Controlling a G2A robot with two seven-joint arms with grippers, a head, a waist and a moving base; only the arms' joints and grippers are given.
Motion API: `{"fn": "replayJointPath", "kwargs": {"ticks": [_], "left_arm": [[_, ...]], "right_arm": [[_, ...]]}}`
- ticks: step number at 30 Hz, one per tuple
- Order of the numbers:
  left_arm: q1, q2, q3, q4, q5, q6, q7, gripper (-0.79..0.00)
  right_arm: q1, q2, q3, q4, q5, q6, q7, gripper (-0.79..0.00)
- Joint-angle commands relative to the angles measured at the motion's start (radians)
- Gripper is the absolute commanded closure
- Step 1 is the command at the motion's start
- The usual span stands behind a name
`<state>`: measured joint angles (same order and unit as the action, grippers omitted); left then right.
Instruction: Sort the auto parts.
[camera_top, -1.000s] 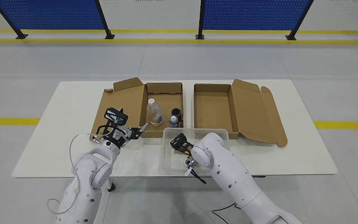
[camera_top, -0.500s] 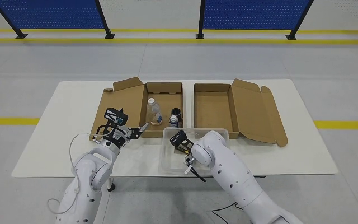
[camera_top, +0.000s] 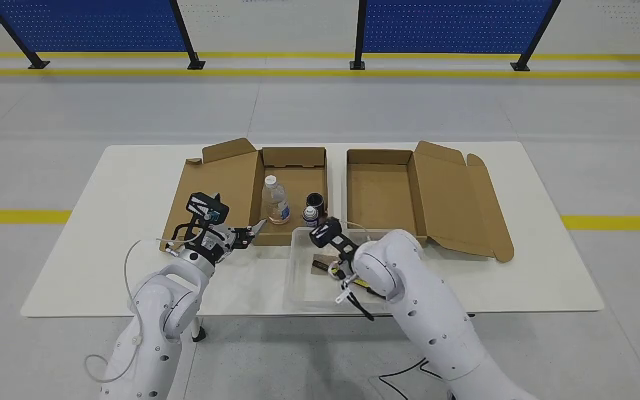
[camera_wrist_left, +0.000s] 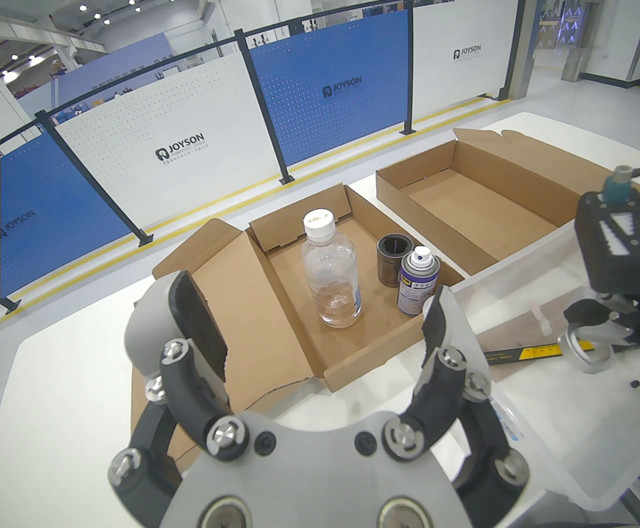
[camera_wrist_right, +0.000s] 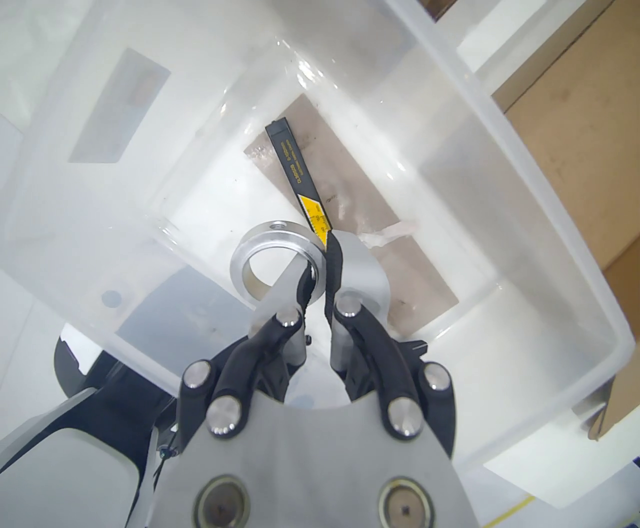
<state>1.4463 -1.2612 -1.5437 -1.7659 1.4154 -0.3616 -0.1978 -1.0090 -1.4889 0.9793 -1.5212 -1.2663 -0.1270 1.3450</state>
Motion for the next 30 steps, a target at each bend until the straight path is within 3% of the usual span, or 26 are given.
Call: {"fn": "replayJointPath", "kwargs": {"ticks": [1,15,24,30], "left_arm": [[0.000,0.000,0.000,0.000,0.000,0.000,0.000,-0.785],[0.000,0.000,0.000,0.000,0.000,0.000,0.000,-0.785],[0.000,0.000,0.000,0.000,0.000,0.000,0.000,-0.785],[0.000,0.000,0.000,0.000,0.000,0.000,0.000,-0.785]], "right_arm": [[-0.009,0.004,0.014,-0.023,-0.003,-0.001,-0.003,0.000],[-0.103,0.034,0.152,-0.167,0.088,-0.008,-0.133,0.000],[-0.153,0.048,0.230,-0.211,0.203,-0.036,-0.246,0.000],[-0.180,0.059,0.274,-0.221,0.199,-0.017,-0.331,0.000]]}}
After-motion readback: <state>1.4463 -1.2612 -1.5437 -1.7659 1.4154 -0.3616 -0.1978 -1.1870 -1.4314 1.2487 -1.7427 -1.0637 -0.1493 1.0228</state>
